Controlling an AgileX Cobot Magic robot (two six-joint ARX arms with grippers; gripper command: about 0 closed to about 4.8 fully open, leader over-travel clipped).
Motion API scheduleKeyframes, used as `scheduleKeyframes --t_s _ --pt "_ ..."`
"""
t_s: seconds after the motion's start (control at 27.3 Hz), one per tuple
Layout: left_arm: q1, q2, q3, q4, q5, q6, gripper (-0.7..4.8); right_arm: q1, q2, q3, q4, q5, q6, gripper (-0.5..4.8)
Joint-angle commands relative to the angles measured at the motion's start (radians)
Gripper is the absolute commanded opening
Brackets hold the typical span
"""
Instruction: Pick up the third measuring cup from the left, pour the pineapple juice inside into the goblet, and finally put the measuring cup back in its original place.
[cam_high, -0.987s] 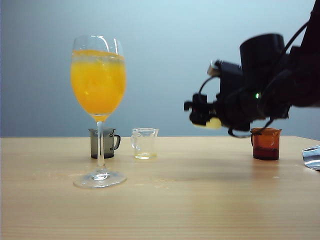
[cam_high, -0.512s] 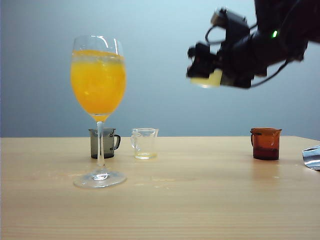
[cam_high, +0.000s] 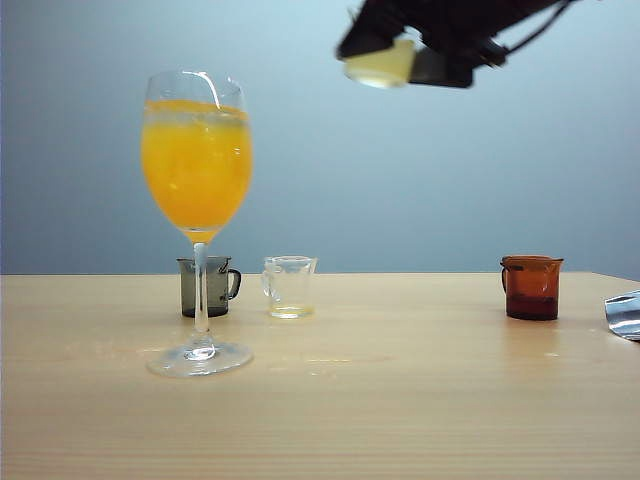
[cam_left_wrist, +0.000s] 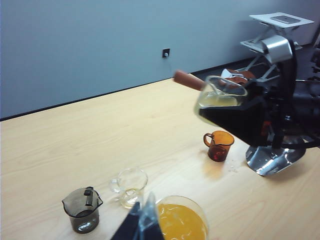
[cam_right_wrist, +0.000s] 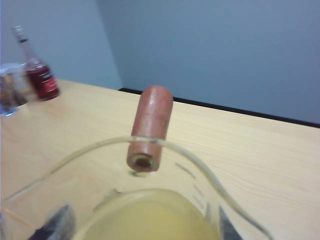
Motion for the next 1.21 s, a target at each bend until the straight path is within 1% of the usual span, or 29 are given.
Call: scheduleKeyframes --t_s 0.04,0.11,0.26,0.51,0.59,0.77,0.91,1.1,1.21 --pt "0.000 -0.002 0.006 0.015 0.012 0.000 -0.05 0.072 -0.009 0.051 -0.004 -0.001 -0.099 1.02" --pt "0.000 -0.002 0.006 0.015 0.012 0.000 -0.05 0.111 -0.009 0.062 -0.018 0.008 -0.142 1.02" --pt "0.000 -0.002 0.006 0.014 0.012 0.000 -0.05 0.165 -0.009 0.061 -0.033 0.052 -0.143 1.01" --pt "0.000 -0.002 0.006 0.014 0.013 0.000 -0.05 0.216 -0.006 0.062 -0.033 0.100 -0.143 1.01" --pt "0.000 -0.002 0.006 0.014 0.034 -0.001 -0.05 0.219 0.002 0.065 -0.033 0.105 -0.145 1.01" --pt "0.000 -0.002 0.006 0.014 0.051 -0.008 -0.05 0.219 0.034 0.113 -0.069 0.105 -0.153 1.01" --pt "0.000 -0.002 0.006 0.014 0.052 -0.008 -0.05 0.223 0.076 0.189 -0.139 0.104 -0.251 0.97" --pt "0.000 -0.002 0.006 0.014 0.053 -0.008 -0.05 0.225 0.109 0.213 -0.137 0.104 -0.259 0.94" --pt "0.000 -0.002 0.006 0.014 0.053 -0.008 -0.05 0.226 0.121 0.213 -0.139 0.104 -0.285 0.94"
